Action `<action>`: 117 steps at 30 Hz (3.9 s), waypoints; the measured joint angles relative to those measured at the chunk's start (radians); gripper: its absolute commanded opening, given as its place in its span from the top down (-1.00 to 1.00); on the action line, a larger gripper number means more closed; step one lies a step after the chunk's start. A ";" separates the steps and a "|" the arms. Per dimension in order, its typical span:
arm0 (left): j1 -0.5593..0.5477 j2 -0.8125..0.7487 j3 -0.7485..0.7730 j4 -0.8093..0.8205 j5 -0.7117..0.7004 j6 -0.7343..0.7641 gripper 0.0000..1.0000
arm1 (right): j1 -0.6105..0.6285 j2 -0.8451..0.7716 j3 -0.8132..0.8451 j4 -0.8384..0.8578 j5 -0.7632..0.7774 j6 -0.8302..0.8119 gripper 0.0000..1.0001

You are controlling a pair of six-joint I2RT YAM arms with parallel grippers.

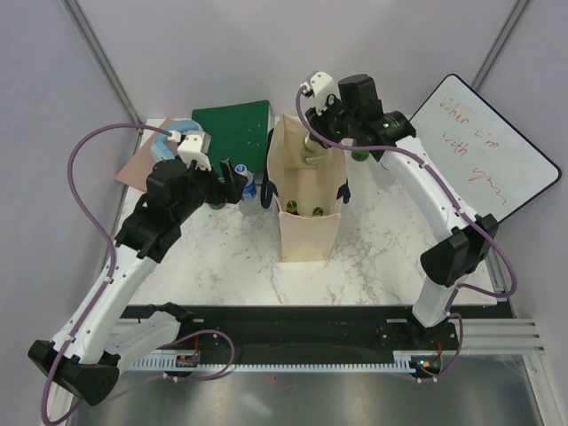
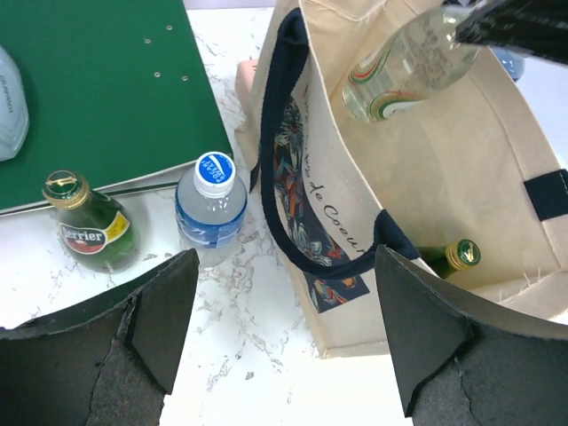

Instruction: Take the beverage out of the canvas bag

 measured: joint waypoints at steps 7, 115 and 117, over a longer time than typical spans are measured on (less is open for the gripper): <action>0.000 0.000 0.000 0.008 0.060 -0.004 -0.75 | -0.008 -0.024 0.085 -0.016 -0.052 0.002 1.00; -0.052 0.192 0.285 0.029 0.398 -0.031 -0.73 | -0.011 -0.359 -0.274 -0.486 -0.735 -0.747 -0.58; -0.052 0.191 0.285 0.029 0.397 -0.029 -0.72 | 0.028 -0.362 -0.304 -0.491 -0.714 -0.754 -0.51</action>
